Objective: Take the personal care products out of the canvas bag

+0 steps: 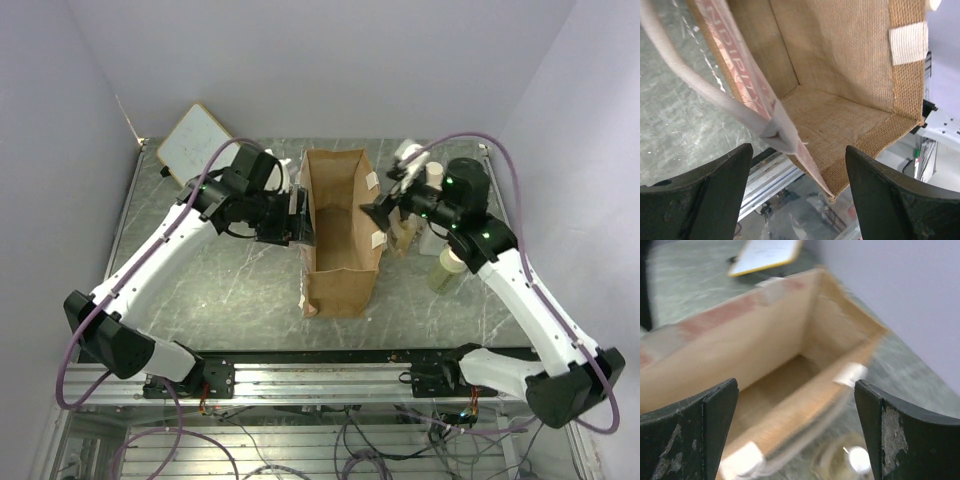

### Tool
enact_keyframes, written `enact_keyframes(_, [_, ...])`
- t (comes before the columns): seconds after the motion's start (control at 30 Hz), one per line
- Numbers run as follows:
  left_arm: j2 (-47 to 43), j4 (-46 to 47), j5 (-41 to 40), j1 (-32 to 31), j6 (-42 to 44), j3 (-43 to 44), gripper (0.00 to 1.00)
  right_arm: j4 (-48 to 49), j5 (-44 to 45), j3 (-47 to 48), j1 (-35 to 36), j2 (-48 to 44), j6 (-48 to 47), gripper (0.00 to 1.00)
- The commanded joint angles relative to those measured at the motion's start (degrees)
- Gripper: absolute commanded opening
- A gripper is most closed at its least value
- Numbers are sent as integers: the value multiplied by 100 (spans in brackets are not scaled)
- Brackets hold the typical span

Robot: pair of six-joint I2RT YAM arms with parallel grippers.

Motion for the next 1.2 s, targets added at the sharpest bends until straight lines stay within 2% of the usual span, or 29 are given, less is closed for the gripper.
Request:
enact_keyframes(0.0, [177, -78, 94, -348, 44, -6, 85, -1742, -1026, 558, 1006, 617, -1945, 100])
enact_keyframes(0.07, [223, -183, -96, -505, 85, 53, 85, -2108, -828, 586, 1423, 760, -2368, 100])
enact_keyframes(0.2, [229, -327, -358, -778, 89, 11, 84, -2276, -750, 164, 1763, 574, -2773, 100])
enact_keyframes(0.43, [-99, -136, -355, -978, -119, -789, 83, -2496, -260, -884, 2410, 3, -3212, 100])
enact_keyframes(0.67, [-348, -81, -450, -1122, -209, -1460, 83, -1463, 328, -1685, 2902, -270, -2872, 100])
enact_keyframes(0.83, [-484, -37, -567, -1136, -298, -1725, 82, -711, 431, -2149, 3026, -383, -2617, 100])
enact_keyframes(1.17, [-498, -99, -608, -1131, -128, -1815, 82, -592, 1025, -2380, 3264, -720, -2918, 100])
